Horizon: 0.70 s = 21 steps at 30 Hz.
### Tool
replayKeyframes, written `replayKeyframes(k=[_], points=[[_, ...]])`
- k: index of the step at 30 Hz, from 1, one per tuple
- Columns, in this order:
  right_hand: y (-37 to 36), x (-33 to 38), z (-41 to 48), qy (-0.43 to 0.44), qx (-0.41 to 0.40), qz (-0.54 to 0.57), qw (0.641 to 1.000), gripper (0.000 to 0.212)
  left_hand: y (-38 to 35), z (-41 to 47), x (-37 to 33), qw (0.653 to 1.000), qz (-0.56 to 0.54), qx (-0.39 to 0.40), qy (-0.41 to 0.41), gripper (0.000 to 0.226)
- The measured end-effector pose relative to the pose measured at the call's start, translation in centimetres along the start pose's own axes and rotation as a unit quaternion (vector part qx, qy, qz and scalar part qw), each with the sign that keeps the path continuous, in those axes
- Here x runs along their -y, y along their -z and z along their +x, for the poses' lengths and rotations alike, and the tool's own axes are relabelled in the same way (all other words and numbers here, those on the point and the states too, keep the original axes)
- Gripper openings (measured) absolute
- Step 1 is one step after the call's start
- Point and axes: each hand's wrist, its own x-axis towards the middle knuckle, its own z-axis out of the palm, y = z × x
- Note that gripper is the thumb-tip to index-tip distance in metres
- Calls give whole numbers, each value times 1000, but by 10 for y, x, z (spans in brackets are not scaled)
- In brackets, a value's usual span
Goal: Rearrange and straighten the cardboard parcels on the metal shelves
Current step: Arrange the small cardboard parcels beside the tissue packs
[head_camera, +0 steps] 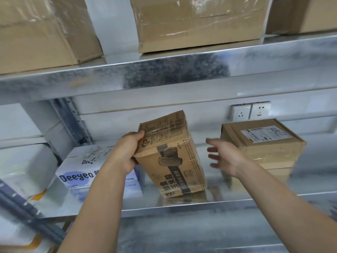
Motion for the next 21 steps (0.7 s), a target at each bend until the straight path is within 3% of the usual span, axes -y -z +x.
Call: replayKeyframes(k=[3, 6, 10, 14, 18, 21], points=[[6, -23, 4, -62, -20, -6, 998, 39, 14, -2, 2, 998, -62, -16, 26, 22], [8, -36, -2, -107, 16, 28, 994, 43, 23, -1, 5, 990, -133, -14, 44, 25], [9, -41, -7, -90, 74, 145, 983, 56, 21, 2, 20, 979, -196, 9, 57, 33], [12, -31, -10, -71, 57, 221, 971, 57, 9, 6, 38, 989, -141, -11, 46, 33], [21, -20, -14, -52, 20, 203, 978, 53, 1, 7, 50, 996, -21, -83, -26, 21], [25, -14, -15, -46, -1, 181, 982, 51, -4, 2, 55, 994, 9, -94, -48, 16]])
